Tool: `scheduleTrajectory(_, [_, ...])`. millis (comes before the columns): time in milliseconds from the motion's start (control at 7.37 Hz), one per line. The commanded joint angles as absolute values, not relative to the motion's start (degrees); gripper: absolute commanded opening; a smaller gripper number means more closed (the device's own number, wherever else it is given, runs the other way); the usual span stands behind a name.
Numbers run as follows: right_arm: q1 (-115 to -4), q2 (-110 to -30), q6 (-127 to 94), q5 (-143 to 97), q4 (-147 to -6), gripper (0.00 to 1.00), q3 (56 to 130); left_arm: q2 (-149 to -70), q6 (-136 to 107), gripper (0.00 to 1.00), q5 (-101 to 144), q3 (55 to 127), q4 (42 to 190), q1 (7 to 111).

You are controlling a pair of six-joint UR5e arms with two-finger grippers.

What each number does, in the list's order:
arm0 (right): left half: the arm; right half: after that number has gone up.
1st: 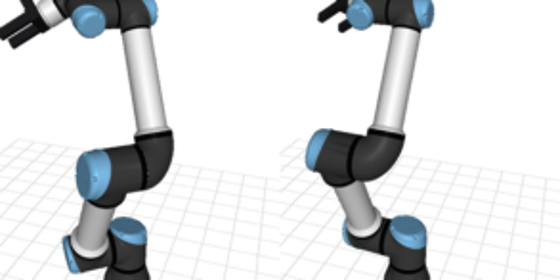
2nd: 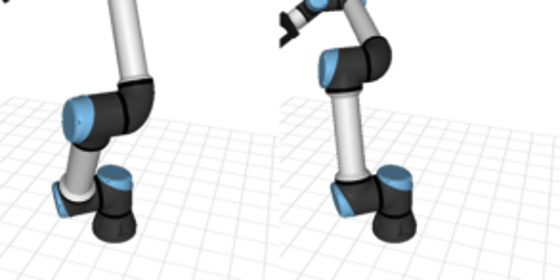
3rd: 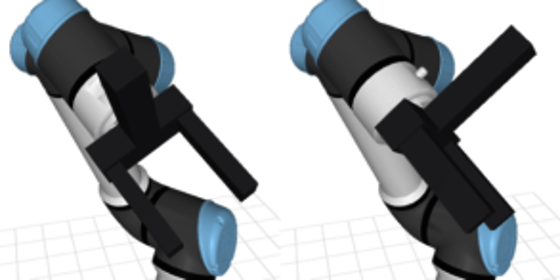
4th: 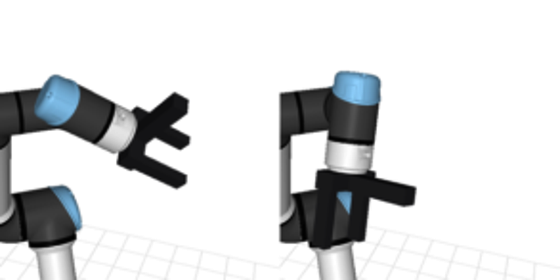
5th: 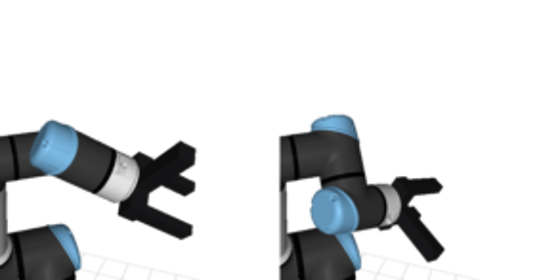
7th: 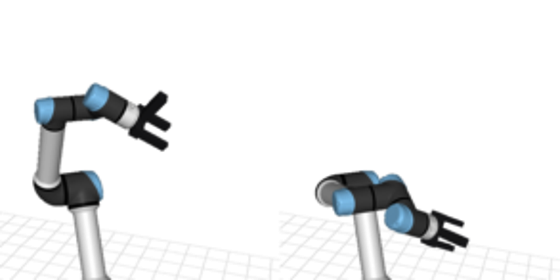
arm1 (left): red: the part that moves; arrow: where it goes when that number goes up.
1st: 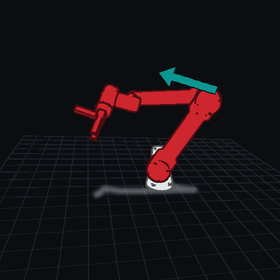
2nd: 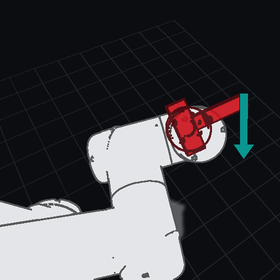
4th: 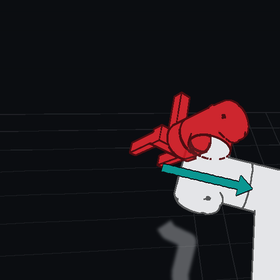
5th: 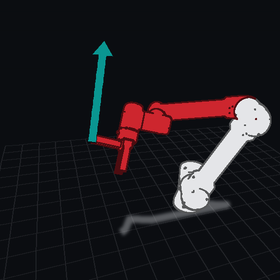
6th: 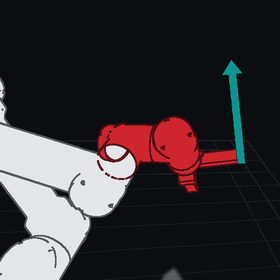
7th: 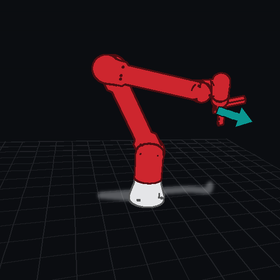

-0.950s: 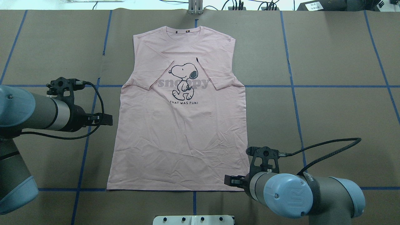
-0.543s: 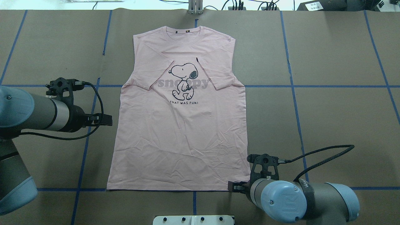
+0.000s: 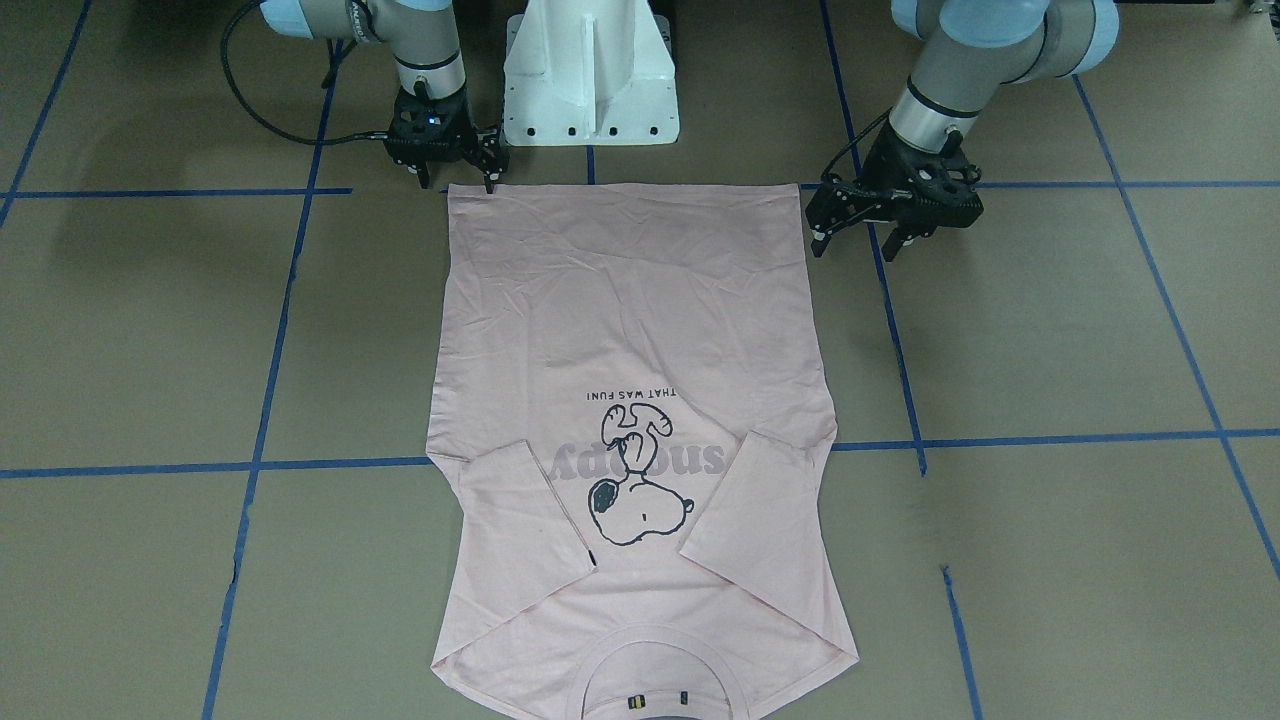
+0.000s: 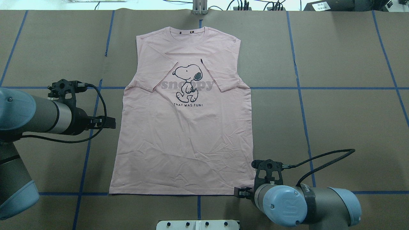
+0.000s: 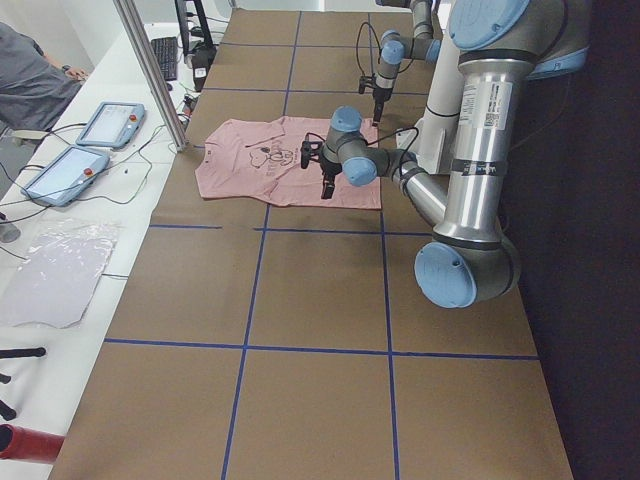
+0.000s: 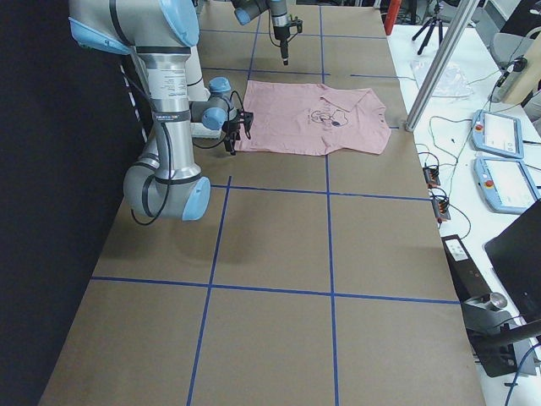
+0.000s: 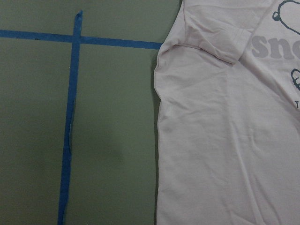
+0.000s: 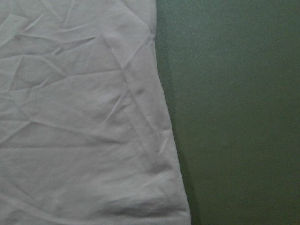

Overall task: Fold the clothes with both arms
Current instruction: 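Move both grippers to the hem corners nearest the robot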

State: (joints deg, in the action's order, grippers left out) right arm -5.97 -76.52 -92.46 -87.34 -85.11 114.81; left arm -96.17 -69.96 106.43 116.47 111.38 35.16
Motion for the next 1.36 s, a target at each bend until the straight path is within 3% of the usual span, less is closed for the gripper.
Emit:
scheduleTrajectory(0, [-5.98, -76.38, -92.37, -87.36, -85.08, 0.84, 114.61, -96.15, -69.96, 1.00, 106.44, 116.46, 111.36, 35.16])
scheduleTrajectory(407, [-6.76, -76.38, -92.02, -88.15, -85.08, 0.26, 114.96, -96.24, -69.79, 1.00, 106.52, 116.37, 111.36, 35.16])
scheduleTrajectory(543, [-6.85, -76.29, -92.02, -88.42, -84.99, 0.10, 115.05, -96.24, -69.79, 1.00, 106.52, 116.28, 111.36, 35.16])
scheduleTrajectory(678, [-6.86, -76.29, -92.02, -88.42, -84.99, 0.00, 115.31, -96.33, -69.70, 1.00, 106.52, 116.28, 111.36, 35.16])
scheduleTrajectory(1221, [-7.03, -76.11, -92.63, -87.63, -84.99, 0.00, 118.73, -94.15, -71.96, 1.00, 106.52, 116.72, 111.71, 34.90])
